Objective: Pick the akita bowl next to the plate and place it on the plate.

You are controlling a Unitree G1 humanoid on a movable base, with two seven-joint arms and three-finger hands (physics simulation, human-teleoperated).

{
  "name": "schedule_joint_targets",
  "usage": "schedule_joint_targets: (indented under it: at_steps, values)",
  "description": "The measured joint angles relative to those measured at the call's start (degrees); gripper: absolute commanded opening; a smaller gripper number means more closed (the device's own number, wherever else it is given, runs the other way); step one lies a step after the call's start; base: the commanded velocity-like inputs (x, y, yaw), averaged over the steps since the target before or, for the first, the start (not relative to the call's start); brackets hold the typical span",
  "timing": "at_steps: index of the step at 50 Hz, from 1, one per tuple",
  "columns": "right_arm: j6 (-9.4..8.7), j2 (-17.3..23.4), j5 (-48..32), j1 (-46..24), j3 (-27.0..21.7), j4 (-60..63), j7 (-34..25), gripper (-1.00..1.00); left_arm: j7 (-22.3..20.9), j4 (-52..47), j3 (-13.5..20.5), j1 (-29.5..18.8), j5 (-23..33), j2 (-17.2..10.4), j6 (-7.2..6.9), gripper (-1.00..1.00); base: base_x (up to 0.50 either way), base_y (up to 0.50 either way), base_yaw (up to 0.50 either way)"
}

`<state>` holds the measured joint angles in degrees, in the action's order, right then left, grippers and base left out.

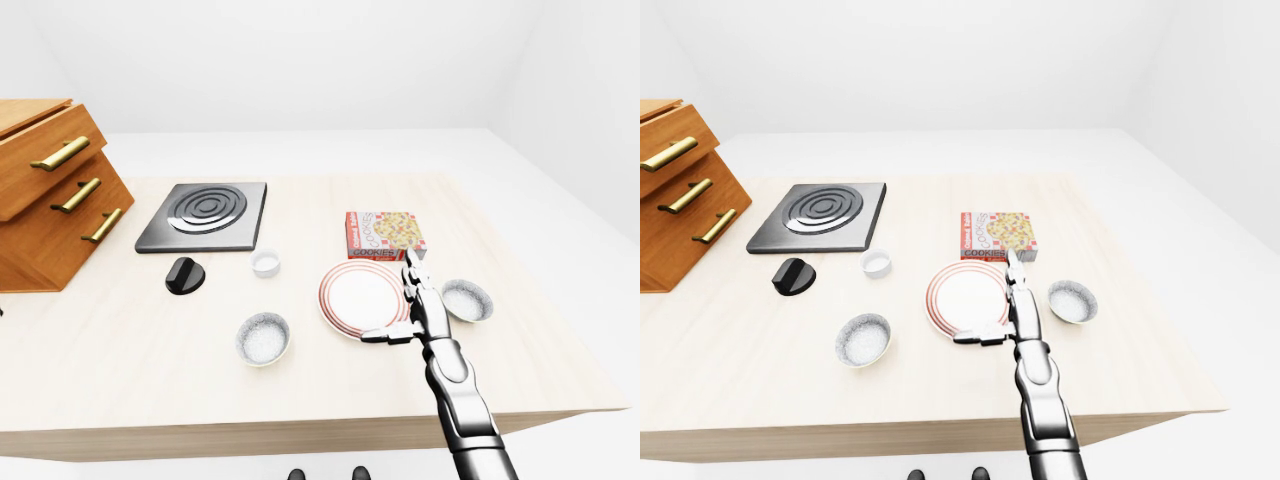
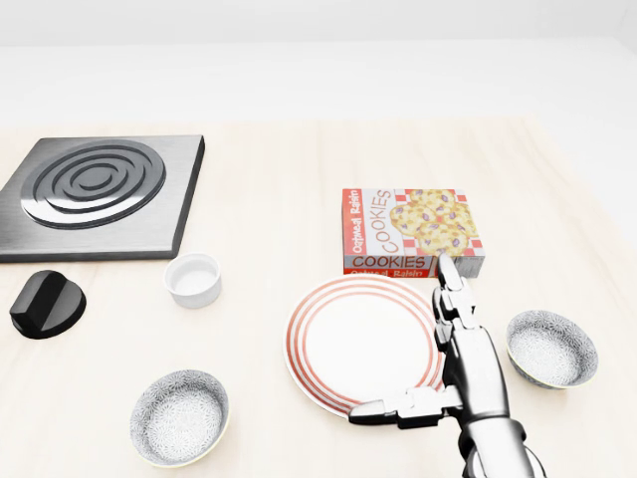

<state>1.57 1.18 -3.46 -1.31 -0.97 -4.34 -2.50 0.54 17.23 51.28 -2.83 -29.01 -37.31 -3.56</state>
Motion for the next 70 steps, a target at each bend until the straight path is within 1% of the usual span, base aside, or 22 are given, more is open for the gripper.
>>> schedule_joint_targets:
  at_steps: [6,36,42,47,55,63,70]
  values:
    - [0.03,0.1,-0.4,-0.1,0.1,-0.2,0.1,1.0,0.2,1.5,-0.2,0.2,-0.5,-0.4,0.38,1.0,0.0,0.0,0.0]
    - [0.15,0.1,-2.0,-0.4,0.3,-0.8,0.2,1.0,0.6,1.6,0.0,0.5,-1.0,-0.7,-0.18,1.0,0.0,0.0,0.0]
    - [0.1,0.2,-2.3,-0.5,0.3,-0.7,0.3,1.0,0.7,1.1,0.2,0.6,-1.1,-0.7,-0.76,1.0,0.0,0.0,0.0]
    - [-0.08,0.4,-2.8,-0.4,0.1,0.1,0.5,1.0,0.7,1.1,0.2,0.6,-1.0,-0.6,-0.79,1.0,0.0,0.0,0.0]
    - [-0.28,1.1,-5.3,-0.5,-0.4,2.2,1.0,1.0,0.8,0.4,0.6,0.7,-1.0,-0.6,-1.43,1.0,0.0,0.0,0.0]
    - [-0.69,2.0,-8.6,-0.8,-1.4,5.1,1.4,1.0,1.0,0.3,0.8,0.6,-1.0,-0.6,-1.44,1.0,0.0,0.0,0.0]
    - [-0.25,2.7,-12.3,-1.1,-2.2,6.6,2.1,1.0,1.1,0.4,0.9,0.7,-1.0,-0.7,-1.44,1.0,0.0,0.0,0.0]
